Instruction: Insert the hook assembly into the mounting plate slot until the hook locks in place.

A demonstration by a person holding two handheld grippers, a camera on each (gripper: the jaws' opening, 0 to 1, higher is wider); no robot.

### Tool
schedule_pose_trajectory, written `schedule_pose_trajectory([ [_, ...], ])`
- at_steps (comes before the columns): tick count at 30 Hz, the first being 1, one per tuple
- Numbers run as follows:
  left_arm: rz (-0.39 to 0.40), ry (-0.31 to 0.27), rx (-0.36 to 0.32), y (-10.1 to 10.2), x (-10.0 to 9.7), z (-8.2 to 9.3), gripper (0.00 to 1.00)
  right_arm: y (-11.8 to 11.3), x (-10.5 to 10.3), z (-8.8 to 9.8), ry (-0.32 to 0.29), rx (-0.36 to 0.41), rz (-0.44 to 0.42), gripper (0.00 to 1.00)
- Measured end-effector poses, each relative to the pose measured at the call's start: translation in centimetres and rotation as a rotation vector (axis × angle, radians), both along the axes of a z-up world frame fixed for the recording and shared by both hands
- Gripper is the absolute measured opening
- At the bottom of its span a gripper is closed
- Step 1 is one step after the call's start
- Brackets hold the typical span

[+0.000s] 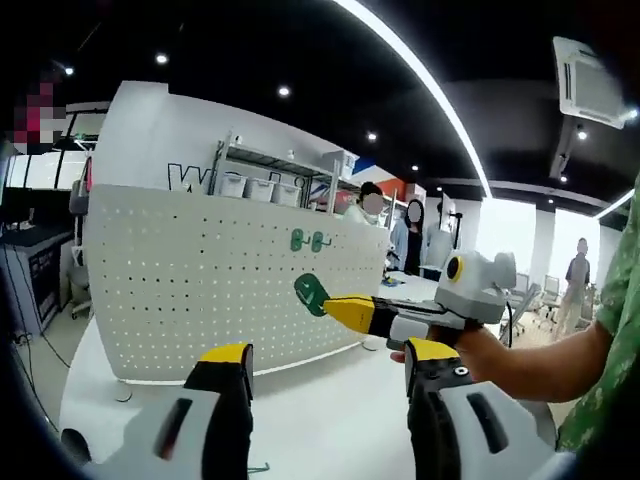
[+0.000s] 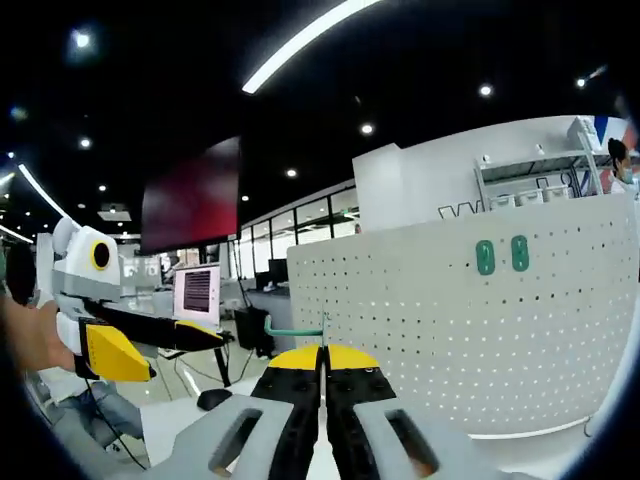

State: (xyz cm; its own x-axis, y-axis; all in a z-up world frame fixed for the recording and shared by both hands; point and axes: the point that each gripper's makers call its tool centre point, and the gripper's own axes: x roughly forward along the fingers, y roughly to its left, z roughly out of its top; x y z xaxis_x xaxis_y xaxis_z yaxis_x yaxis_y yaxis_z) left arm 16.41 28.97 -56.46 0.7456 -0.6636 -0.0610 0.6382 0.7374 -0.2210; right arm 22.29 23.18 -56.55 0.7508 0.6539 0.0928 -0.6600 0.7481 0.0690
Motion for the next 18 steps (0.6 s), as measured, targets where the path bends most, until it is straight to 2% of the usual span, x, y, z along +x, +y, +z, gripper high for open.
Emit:
schedule_pose_trajectory([
  [3,-0.002,0.013,-0.060,0.1,0.2,0.7,0.62,-0.1,0.0,0.3,-0.007,0.009,-0.002,0.00],
  [10,0.000,0.011,-0.103,0.0,0.5,1.7,0.61,-0.1,-0.2,1.3,-0.029,0.026,-0.005,0.00],
  [18,-0.011,0.013,-0.206,-0.2,1.4,3.6,0.58,0.0,-0.6,2.8,-0.057,0.058,-0.001,0.00],
])
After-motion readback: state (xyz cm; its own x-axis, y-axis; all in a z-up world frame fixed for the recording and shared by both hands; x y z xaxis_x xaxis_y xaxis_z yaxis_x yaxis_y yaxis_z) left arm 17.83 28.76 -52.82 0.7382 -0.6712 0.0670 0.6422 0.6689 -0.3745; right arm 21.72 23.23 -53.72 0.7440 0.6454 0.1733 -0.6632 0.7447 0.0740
